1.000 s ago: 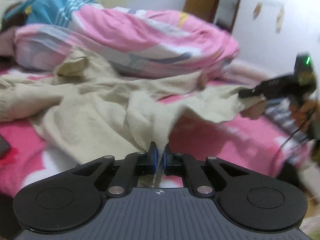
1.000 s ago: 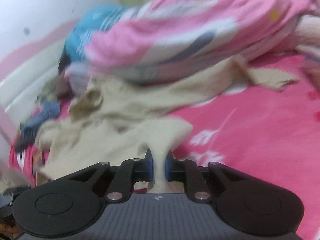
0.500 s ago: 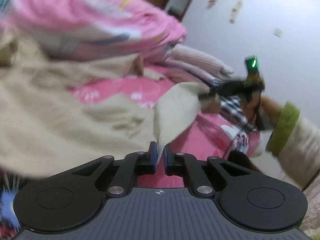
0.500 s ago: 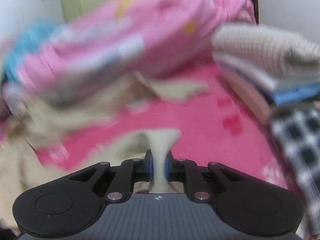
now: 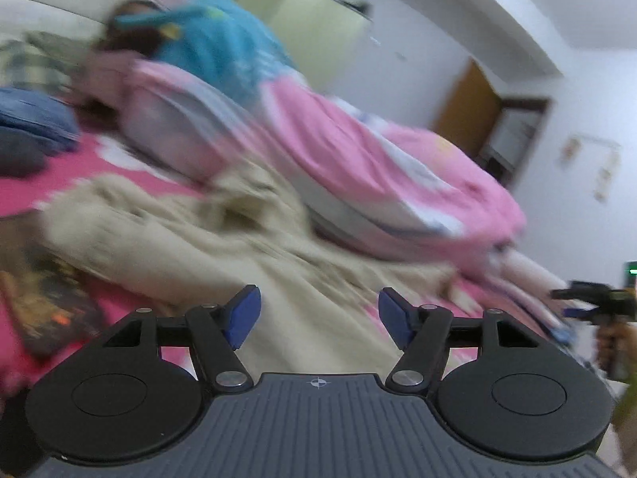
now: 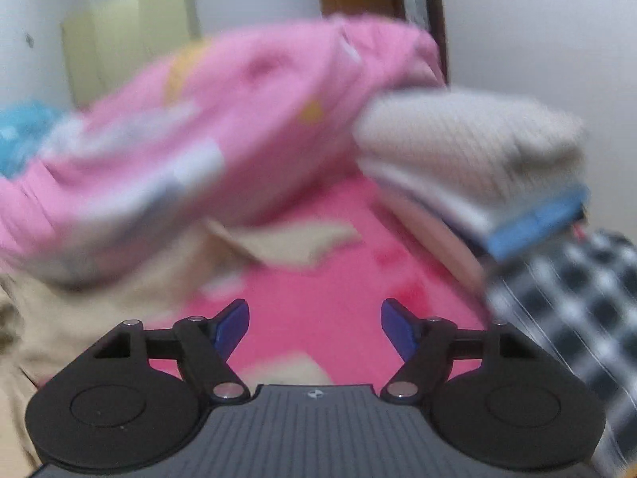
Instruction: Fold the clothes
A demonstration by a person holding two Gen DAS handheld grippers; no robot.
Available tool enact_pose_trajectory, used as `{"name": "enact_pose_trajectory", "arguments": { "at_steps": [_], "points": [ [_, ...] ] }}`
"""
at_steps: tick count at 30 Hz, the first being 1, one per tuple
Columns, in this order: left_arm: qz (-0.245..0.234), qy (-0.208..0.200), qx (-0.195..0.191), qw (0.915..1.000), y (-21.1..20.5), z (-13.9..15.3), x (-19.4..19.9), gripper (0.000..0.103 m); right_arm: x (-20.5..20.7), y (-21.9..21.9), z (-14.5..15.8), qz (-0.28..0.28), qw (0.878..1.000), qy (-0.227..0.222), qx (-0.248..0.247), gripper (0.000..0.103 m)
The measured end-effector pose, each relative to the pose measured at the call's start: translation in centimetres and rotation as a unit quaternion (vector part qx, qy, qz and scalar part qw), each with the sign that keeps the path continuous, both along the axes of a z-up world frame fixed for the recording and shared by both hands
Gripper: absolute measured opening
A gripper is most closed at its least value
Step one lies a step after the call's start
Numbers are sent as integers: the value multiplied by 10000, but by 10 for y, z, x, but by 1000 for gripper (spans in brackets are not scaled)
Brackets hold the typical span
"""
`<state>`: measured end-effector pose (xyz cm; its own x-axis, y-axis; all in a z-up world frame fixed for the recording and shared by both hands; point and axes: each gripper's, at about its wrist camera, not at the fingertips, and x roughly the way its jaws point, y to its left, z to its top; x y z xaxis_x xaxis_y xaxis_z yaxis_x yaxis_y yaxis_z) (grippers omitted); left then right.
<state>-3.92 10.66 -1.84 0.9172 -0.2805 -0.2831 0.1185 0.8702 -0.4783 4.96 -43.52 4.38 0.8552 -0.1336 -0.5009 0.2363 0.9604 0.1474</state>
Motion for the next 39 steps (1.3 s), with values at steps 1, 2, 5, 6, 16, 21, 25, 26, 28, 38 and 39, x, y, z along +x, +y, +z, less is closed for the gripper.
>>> {"name": "enact_pose_trajectory", "arguments": {
  "at_steps": [1, 2, 5, 6, 16, 21, 25, 26, 28, 38, 39],
  "points": [
    [152, 19, 3, 9999, 2, -2, 5, 66, 7, 18, 9, 295, 9995, -146, -28, 76],
    [291, 41, 125, 9995, 1, -4, 12, 66, 16, 38, 16, 644, 9976, -243, -67, 76],
    [705, 57, 756, 9946, -6, -14, 34, 65, 45, 125, 25, 2050, 9779, -324, -240, 72],
    [815, 37, 970, 9919, -11, -17, 42, 65, 57, 156, 23, 2512, 9674, -273, -182, 71],
    [1193, 151, 1705, 9780, -19, -63, 71, 53, 174, 452, -56, 5429, 8297, 1293, 98, 41],
    [1130, 39, 2086, 9715, -27, -82, 67, 53, 207, 505, -109, 5266, 8141, 2377, -588, 34],
    [1056, -162, 2115, 9715, -28, -89, 66, 53, 201, 516, -122, 5301, 8086, 2265, -1181, 31],
    [1053, -198, 2073, 9724, -27, -90, 66, 53, 201, 518, -122, 5301, 8091, 2215, -1231, 31],
    [1066, -270, 2032, 9729, -27, -92, 64, 53, 204, 522, -121, 5263, 8183, 2003, -1151, 27],
    [1100, -470, 1935, 9738, -26, -97, 60, 55, 237, 540, -115, 5182, 8429, 1314, -600, 23],
    [1095, -476, 1916, 9742, -25, -98, 60, 55, 236, 539, -113, 5184, 8408, 1352, -776, 22]
  ]
}}
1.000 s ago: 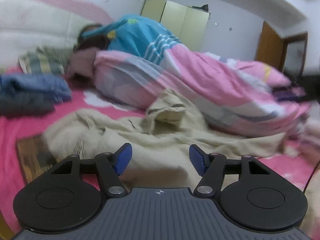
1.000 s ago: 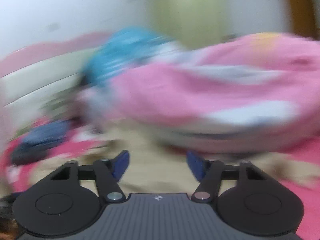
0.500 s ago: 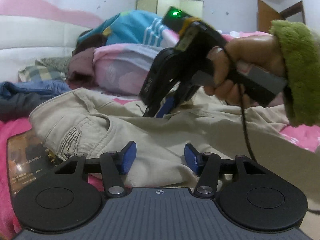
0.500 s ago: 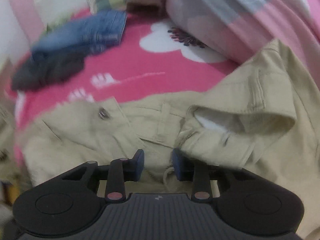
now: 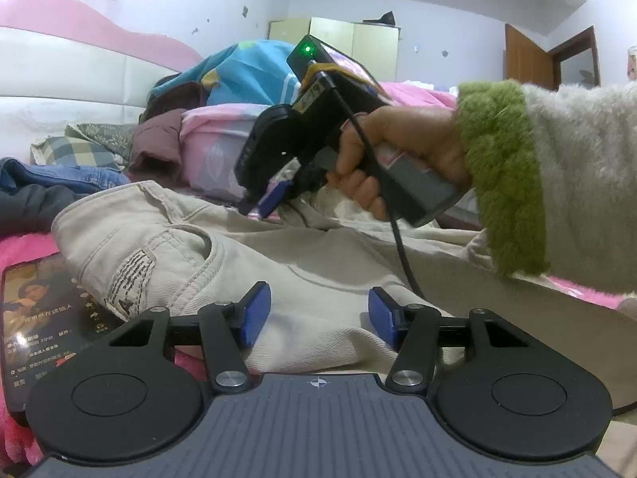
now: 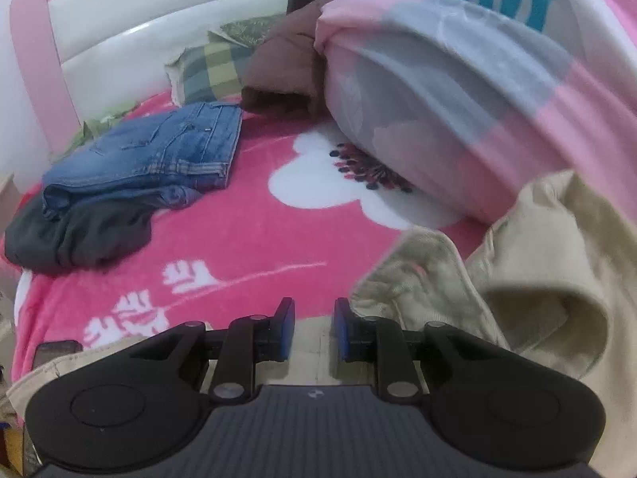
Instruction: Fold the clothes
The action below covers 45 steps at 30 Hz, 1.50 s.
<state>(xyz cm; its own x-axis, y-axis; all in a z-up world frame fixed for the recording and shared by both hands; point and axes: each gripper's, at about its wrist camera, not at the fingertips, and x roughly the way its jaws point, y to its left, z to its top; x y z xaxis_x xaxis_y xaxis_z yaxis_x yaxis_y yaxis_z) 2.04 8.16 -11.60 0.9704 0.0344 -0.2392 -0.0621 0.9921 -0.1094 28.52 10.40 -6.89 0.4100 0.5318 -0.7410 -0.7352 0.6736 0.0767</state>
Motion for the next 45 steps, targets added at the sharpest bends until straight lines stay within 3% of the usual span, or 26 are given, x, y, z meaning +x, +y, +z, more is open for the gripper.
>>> {"name": "enact_pose_trajectory", "arguments": {
  "at_steps": [8, 13, 20, 24, 28, 33, 40, 43, 45],
  "points": [
    [-3, -24, -42, 10000, 3, 0, 5, 55, -52, -26, -1, 660, 9868, -612, -1346, 23],
    [11, -48, -33, 10000, 0, -1, 2, 55, -50, -13, -16, 680, 9845, -556, -1517, 23],
    [20, -83, -39, 10000, 0, -1, -1, 55, -27, 6, -15, 311, 9948, -56, -971, 23],
    [22, -96, -62, 9999, 1, -1, -1, 56, -42, 11, -13, 579, 9915, -95, -1163, 24],
    [35, -115, -86, 9999, 1, -1, -1, 56, -27, 17, -16, 366, 9962, 97, -787, 24],
    [33, -163, -162, 9997, 3, -2, -1, 56, 7, 19, -12, 8, 9967, 478, 657, 22],
    [44, -207, -270, 9994, 5, -1, -2, 56, 41, 55, -11, 13, 9889, 702, 1309, 20],
    [17, -218, -336, 9992, 6, -1, -2, 56, 51, 73, -12, 23, 9901, 773, 1176, 20],
    [2, -224, -384, 9990, 7, -1, -3, 56, 43, 62, 2, 171, 9886, 735, 1300, 21]
  ]
}}
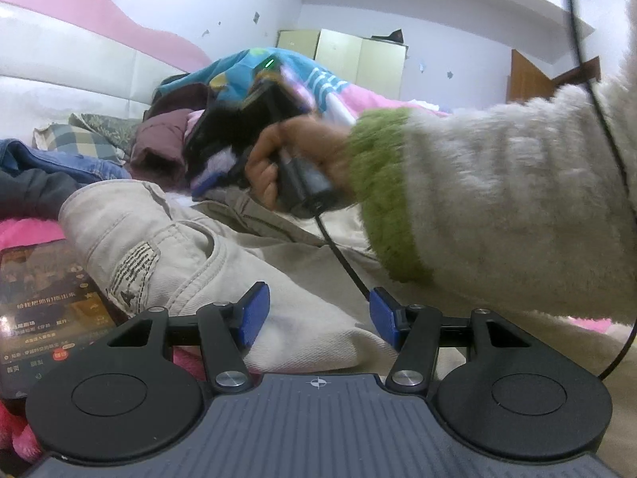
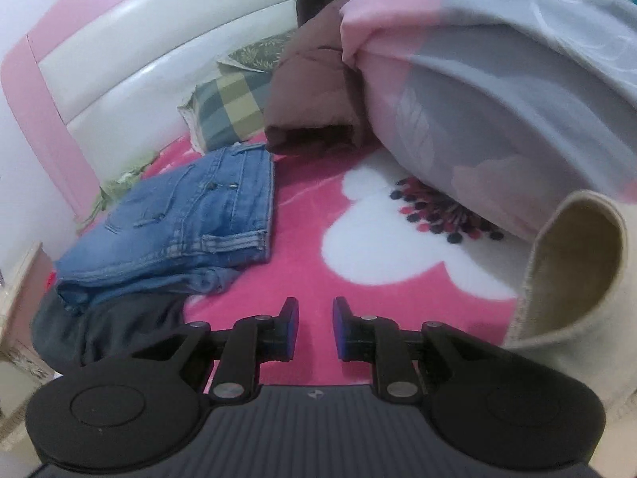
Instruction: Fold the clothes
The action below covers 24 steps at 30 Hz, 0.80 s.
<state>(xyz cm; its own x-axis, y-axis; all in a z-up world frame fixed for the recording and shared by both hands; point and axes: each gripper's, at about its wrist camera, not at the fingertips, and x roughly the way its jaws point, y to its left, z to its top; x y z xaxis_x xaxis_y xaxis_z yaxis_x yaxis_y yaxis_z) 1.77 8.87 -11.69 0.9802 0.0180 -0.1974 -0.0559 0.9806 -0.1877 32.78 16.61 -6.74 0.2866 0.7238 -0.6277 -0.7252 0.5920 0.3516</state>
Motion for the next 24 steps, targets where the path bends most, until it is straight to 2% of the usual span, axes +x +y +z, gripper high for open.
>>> {"name": "enact_pose_trajectory", "arguments": {
  "at_steps": [4, 5, 8, 11, 16, 21, 24],
  "points": [
    [-6, -6, -50, 10000, 1, 1, -1, 56, -24, -34, 36, 280, 9989, -223, 295, 24],
    [-6, -8, -63, 10000, 1, 1, -1, 56, -33, -48, 47, 309, 9984, -361, 295, 30],
    [11, -6, -103, 9999, 2, 2, -2, 56, -55, -90, 70, 131, 9958, -902, -40, 46],
    [55, -1, -71, 10000, 1, 2, -2, 56, -65, -124, 74, -220, 9898, -1250, -653, 46],
    [139, 7, 18, 9999, -2, 2, -3, 57, -57, -142, 57, -562, 9814, -1338, -1258, 45],
    [189, -1, 99, 9998, -4, 1, -3, 57, -11, -113, 26, -843, 9734, -1432, -1576, 40],
    [200, -6, 145, 9997, -5, 1, -2, 58, 28, -92, 6, -924, 9742, -1394, -1512, 39]
  ]
}}
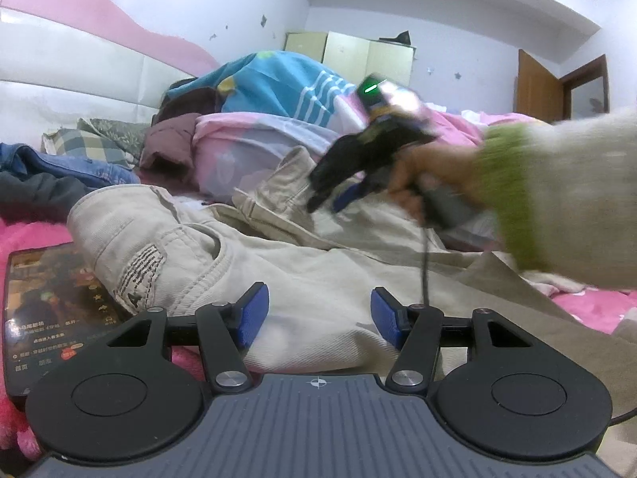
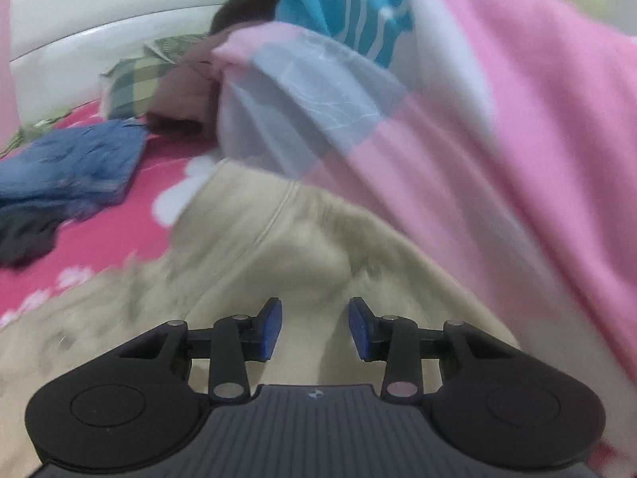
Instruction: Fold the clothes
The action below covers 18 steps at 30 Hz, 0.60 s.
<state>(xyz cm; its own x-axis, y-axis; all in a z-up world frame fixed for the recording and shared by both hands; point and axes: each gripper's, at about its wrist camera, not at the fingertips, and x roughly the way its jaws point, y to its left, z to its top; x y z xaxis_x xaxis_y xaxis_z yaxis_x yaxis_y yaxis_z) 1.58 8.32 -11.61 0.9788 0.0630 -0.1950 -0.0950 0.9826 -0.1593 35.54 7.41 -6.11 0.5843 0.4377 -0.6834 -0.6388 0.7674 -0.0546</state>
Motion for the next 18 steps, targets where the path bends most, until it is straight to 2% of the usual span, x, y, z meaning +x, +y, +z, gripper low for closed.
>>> {"name": "enact_pose_trajectory", "arguments": {
  "at_steps": [4, 9, 15, 18],
  "points": [
    [5, 3, 52, 10000, -2, 0, 1, 58, 38, 26, -26, 107, 9997, 190, 109, 39],
    [6, 11, 93, 10000, -3, -1, 3, 58, 47, 33, -45, 246, 9996, 143, -11, 37],
    [-6, 7, 32, 10000, -2, -1, 1, 58, 38, 23, -20, 26, 9988, 496, 48, 39],
    [5, 21, 38, 10000, -3, -1, 1, 58, 11, 8, 5, 213, 9982, 485, 292, 39]
  ]
}}
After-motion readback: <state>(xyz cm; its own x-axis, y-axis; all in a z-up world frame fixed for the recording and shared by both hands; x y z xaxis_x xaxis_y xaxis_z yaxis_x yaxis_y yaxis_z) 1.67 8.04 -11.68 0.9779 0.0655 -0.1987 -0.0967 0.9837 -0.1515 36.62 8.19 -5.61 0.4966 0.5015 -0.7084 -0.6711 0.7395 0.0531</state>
